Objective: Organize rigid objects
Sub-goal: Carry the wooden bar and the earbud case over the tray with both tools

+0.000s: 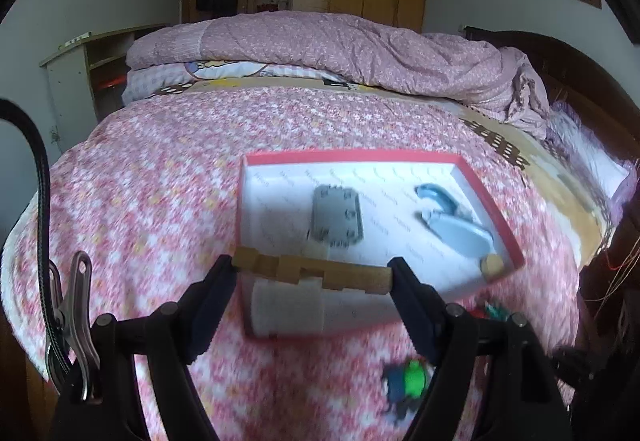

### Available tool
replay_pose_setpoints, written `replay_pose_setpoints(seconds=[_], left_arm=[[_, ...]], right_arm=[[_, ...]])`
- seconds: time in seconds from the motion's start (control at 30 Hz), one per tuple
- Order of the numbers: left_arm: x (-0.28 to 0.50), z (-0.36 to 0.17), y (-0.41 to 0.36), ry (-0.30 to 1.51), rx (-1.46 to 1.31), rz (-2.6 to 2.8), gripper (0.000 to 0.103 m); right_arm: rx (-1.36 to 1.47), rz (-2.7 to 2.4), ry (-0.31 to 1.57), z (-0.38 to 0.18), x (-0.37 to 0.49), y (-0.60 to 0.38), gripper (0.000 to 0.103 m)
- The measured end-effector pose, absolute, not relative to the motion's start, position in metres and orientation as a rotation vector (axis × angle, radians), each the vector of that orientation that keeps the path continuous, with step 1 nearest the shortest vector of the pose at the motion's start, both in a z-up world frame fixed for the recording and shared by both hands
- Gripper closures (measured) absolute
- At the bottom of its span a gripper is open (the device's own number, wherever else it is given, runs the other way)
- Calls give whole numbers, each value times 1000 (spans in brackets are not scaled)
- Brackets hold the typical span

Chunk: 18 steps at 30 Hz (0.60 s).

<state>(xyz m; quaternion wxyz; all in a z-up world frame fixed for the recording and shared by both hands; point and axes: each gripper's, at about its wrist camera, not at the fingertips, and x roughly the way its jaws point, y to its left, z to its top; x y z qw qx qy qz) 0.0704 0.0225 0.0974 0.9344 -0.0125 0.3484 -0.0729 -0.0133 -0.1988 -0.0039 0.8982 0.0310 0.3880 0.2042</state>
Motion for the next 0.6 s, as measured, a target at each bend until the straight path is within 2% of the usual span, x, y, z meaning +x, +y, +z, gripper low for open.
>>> replay_pose_setpoints(seconds=[0.6], left_arm=[[137,86,15,737,-31,-131,22]], right_arm=[[41,418,699,49,22,-215,57]])
